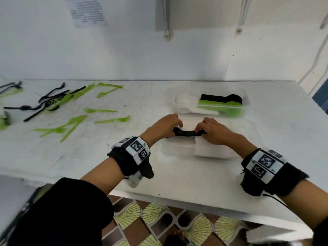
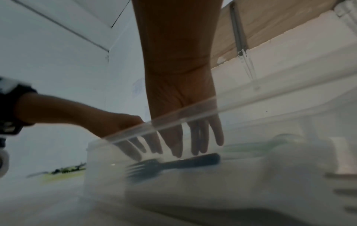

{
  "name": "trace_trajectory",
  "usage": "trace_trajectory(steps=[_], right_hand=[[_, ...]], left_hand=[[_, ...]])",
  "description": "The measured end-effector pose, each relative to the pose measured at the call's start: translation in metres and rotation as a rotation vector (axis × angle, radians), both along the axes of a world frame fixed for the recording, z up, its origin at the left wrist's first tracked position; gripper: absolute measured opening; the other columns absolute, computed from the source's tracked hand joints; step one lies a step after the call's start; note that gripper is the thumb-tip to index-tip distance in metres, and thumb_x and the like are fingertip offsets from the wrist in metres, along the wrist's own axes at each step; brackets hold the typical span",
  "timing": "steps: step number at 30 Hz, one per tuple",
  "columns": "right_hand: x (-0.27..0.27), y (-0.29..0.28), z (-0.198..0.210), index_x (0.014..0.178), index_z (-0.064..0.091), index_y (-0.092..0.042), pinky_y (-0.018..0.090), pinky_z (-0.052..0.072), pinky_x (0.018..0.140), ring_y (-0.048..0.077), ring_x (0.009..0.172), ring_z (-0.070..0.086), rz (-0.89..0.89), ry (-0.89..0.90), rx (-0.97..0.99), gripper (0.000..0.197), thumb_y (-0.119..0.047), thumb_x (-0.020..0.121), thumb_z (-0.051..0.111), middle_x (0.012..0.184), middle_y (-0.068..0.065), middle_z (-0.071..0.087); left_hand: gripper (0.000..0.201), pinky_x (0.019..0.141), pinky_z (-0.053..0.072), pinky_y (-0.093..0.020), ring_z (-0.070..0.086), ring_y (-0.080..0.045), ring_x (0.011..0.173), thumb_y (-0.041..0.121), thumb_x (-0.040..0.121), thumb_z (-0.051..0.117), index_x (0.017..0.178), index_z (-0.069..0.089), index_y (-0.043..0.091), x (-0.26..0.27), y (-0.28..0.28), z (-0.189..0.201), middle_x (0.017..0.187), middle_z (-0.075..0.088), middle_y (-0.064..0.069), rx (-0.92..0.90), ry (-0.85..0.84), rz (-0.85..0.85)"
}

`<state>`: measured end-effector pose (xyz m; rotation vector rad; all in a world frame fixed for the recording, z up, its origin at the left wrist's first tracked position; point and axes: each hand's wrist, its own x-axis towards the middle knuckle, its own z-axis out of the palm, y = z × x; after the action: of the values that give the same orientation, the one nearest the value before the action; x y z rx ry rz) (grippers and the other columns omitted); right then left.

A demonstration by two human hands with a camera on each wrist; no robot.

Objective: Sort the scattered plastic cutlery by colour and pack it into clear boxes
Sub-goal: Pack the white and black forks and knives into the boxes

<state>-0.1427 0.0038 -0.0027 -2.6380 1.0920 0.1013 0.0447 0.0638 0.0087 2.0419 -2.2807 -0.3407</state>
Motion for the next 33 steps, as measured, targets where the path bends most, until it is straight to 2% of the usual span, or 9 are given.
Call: trace_trajectory(steps=[4,7,11,15,18,22,25,28,33], right_hand=[[0.010,0.012,0.008,0.129,0.049,-0.014,0.036,0.037,0.099,0.028,0.123,0.039,-0.045,-0.150,-0.021,0.037,-0.015,0.092,0.051,0.128,0.013,0.044],[0.035,0.026,0.014,0.127,0.052,-0.011,0.033,0.037,0.094,0.029,0.117,0.046,-0.020,-0.371,-0.065,0.037,-0.012,0.090,0.054,0.124,0.014,0.050],[0.090,0.048,0.026,0.123,0.057,-0.010,0.026,0.037,0.084,0.025,0.106,0.054,0.079,-0.539,-0.040,0.033,-0.011,0.089,0.056,0.115,0.011,0.057],[0.155,0.074,0.030,0.120,0.059,-0.009,0.022,0.035,0.080,0.023,0.102,0.057,0.213,-0.630,-0.036,0.032,-0.012,0.088,0.059,0.109,0.009,0.062],[0.208,0.090,0.031,0.118,0.060,-0.007,0.023,0.035,0.078,0.025,0.098,0.059,0.289,-0.673,-0.013,0.032,-0.009,0.086,0.061,0.106,0.010,0.063],[0.289,0.116,0.028,0.119,0.061,-0.007,0.019,0.034,0.075,0.025,0.096,0.060,0.330,-0.702,0.048,0.033,-0.009,0.085,0.062,0.107,0.012,0.063],[0.349,0.138,0.023,0.117,0.062,-0.005,0.019,0.033,0.076,0.029,0.094,0.061,0.361,-0.753,0.069,0.033,-0.006,0.084,0.063,0.106,0.015,0.063],[0.403,0.156,0.020,0.118,0.061,-0.005,0.017,0.032,0.075,0.029,0.096,0.060,0.374,-0.769,0.111,0.034,-0.006,0.084,0.063,0.108,0.015,0.063],[0.476,0.181,0.013,0.118,0.060,-0.005,0.021,0.036,0.078,0.029,0.096,0.060,0.382,-0.764,0.182,0.033,-0.006,0.085,0.062,0.110,0.016,0.062]], left_hand=[[0.026,0.077,0.039,-0.023,0.055,-0.021,0.096,0.004,0.086,0.059,0.111,0.062,0.007,0.009,0.019,0.001,0.108,0.055,-0.011,-0.228,0.246,0.068],[0.025,0.078,0.038,-0.020,0.056,-0.019,0.096,0.009,0.086,0.061,0.111,0.062,0.008,0.023,0.037,0.005,0.106,0.059,-0.011,-0.318,0.328,0.185],[0.025,0.067,0.037,-0.006,0.060,-0.025,0.094,0.008,0.085,0.063,0.110,0.062,0.004,0.067,0.069,0.009,0.107,0.061,-0.015,-0.360,0.412,0.351],[0.024,0.069,0.038,-0.003,0.061,-0.026,0.093,0.004,0.085,0.063,0.109,0.062,0.000,0.128,0.113,0.013,0.109,0.062,-0.017,-0.420,0.434,0.467],[0.026,0.068,0.037,0.000,0.056,-0.019,0.087,0.001,0.085,0.063,0.111,0.062,-0.002,0.176,0.148,0.018,0.111,0.062,-0.018,-0.454,0.431,0.539],[0.028,0.070,0.035,0.002,0.058,-0.022,0.092,0.005,0.086,0.062,0.114,0.060,0.001,0.245,0.191,0.024,0.113,0.062,-0.016,-0.456,0.407,0.636],[0.028,0.067,0.035,0.001,0.055,-0.016,0.091,0.005,0.086,0.063,0.114,0.060,0.001,0.296,0.219,0.026,0.112,0.061,-0.017,-0.489,0.387,0.692],[0.028,0.067,0.038,-0.006,0.059,-0.024,0.093,0.005,0.085,0.063,0.112,0.060,0.001,0.341,0.241,0.026,0.111,0.062,-0.017,-0.518,0.391,0.740],[0.026,0.070,0.037,0.001,0.055,-0.016,0.089,-0.001,0.084,0.061,0.110,0.060,-0.003,0.397,0.273,0.017,0.106,0.062,-0.018,-0.565,0.411,0.780]])
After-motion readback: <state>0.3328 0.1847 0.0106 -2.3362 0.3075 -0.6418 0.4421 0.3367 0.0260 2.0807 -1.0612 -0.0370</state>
